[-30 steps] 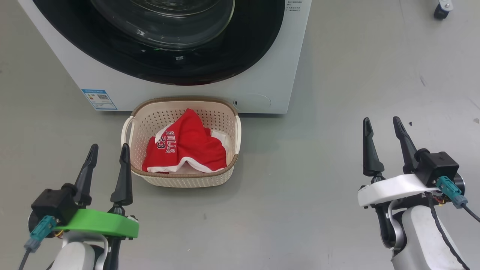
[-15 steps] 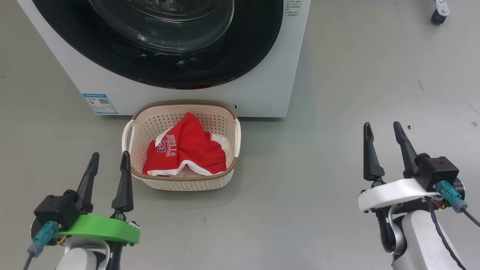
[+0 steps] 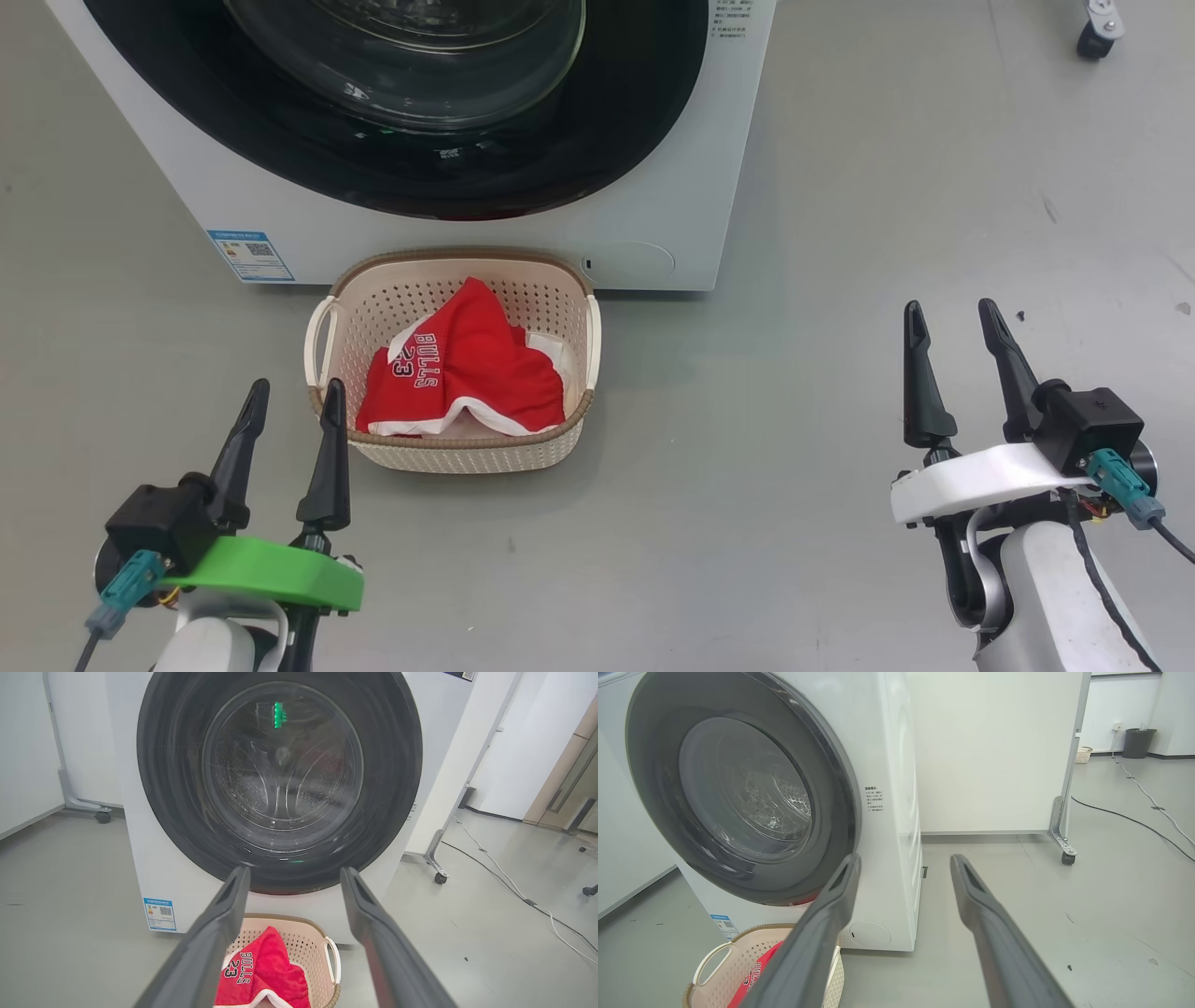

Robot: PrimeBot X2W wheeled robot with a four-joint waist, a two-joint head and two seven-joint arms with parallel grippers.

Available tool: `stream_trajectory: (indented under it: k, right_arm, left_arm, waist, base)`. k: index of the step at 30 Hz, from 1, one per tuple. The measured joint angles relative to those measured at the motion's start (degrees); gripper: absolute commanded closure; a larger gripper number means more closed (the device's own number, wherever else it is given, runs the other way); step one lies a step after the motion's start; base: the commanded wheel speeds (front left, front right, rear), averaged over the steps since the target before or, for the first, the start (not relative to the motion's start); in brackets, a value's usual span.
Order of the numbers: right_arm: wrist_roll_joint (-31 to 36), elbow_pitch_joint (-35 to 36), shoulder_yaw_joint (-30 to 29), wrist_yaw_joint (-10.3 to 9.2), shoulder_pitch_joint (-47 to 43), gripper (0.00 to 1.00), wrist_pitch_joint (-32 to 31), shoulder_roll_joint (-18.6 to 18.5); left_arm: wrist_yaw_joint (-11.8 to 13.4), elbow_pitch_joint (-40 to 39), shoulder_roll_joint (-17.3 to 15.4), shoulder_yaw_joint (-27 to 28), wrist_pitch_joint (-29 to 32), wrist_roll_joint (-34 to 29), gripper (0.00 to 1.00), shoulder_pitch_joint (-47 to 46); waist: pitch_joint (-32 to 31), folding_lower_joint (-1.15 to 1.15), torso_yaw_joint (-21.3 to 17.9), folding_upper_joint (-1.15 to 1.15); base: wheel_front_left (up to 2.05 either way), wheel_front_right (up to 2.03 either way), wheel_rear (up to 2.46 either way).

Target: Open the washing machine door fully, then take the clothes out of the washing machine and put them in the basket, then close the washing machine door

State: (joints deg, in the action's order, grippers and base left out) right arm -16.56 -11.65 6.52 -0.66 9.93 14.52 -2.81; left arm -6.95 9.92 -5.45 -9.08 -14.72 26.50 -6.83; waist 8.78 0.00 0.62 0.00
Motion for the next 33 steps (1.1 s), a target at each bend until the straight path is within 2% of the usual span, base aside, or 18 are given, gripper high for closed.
stream_trajectory:
  k: [33]
  right_arm:
    - [-0.02, 0.22, 0.43, -0.07, -0.80, 0.00, 0.00, 0.02]
  left_arm:
    - [0.00, -1.21, -0.55, -0.86, 0.00, 2.78, 0.00, 0.37]
  waist:
    - [-0.16, 0.00, 0.14, 0.00]
  base:
    - [0.00, 0.00, 0.00]
